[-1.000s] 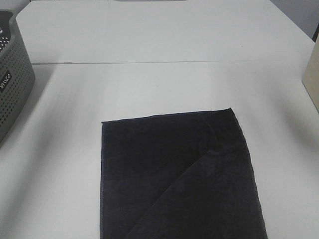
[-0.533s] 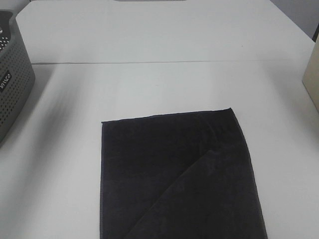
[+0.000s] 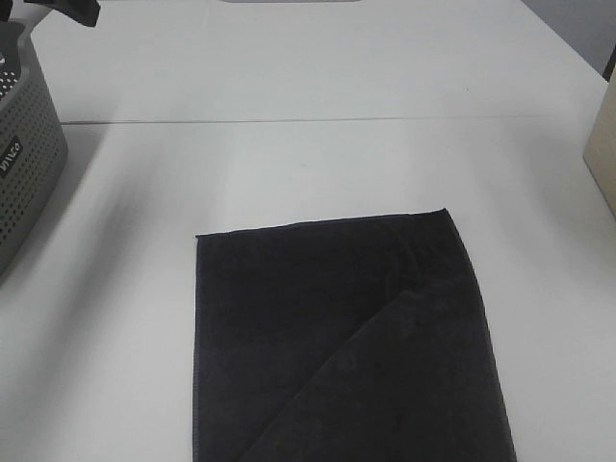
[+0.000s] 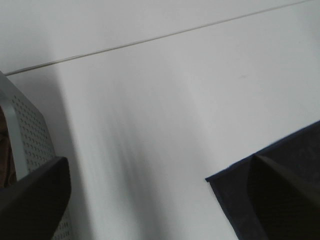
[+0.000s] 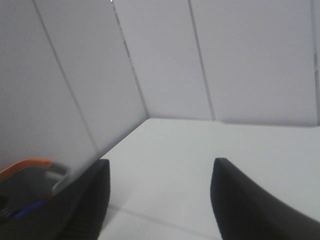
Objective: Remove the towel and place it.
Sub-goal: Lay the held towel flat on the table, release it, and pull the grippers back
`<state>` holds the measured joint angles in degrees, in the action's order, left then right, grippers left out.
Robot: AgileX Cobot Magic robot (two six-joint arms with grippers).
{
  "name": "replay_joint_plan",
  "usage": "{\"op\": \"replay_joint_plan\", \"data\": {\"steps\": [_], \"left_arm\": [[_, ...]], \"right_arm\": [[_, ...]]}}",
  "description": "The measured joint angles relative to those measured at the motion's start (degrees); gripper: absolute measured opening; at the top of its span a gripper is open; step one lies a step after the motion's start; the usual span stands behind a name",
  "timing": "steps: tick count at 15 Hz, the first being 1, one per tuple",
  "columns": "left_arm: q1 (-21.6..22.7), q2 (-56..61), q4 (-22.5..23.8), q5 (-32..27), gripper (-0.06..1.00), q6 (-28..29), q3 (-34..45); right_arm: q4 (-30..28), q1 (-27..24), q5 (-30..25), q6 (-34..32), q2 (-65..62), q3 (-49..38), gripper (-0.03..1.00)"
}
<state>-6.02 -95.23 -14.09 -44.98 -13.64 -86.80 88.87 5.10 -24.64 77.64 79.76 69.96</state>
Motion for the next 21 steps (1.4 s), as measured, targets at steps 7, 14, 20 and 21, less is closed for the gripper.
{"op": "replay_joint_plan", "data": {"steps": [7,14,20,21], "left_arm": [[6.07,-14.55,-19.42,-15.18,0.9,-7.39,-8.31],[7.16,-23.78,-25.44,-17.36,0.89,-13.41,-8.31],[3.55,-32.2,-25.55,-18.45,0.83,-19.71,-7.68],[3.55,-32.43,-26.41,-18.39,0.83,-21.14,-6.59]], "right_arm": [[-57.35,-6.25,-39.53,-48.76,21.14,26.18,0.57],[-55.0,-6.19,-41.83,-44.92,38.5,26.18,0.57],[-56.95,-6.19,-36.61,-40.45,46.29,20.57,0.57],[-56.95,-6.19,-33.98,-39.88,46.29,19.31,0.57]]}}
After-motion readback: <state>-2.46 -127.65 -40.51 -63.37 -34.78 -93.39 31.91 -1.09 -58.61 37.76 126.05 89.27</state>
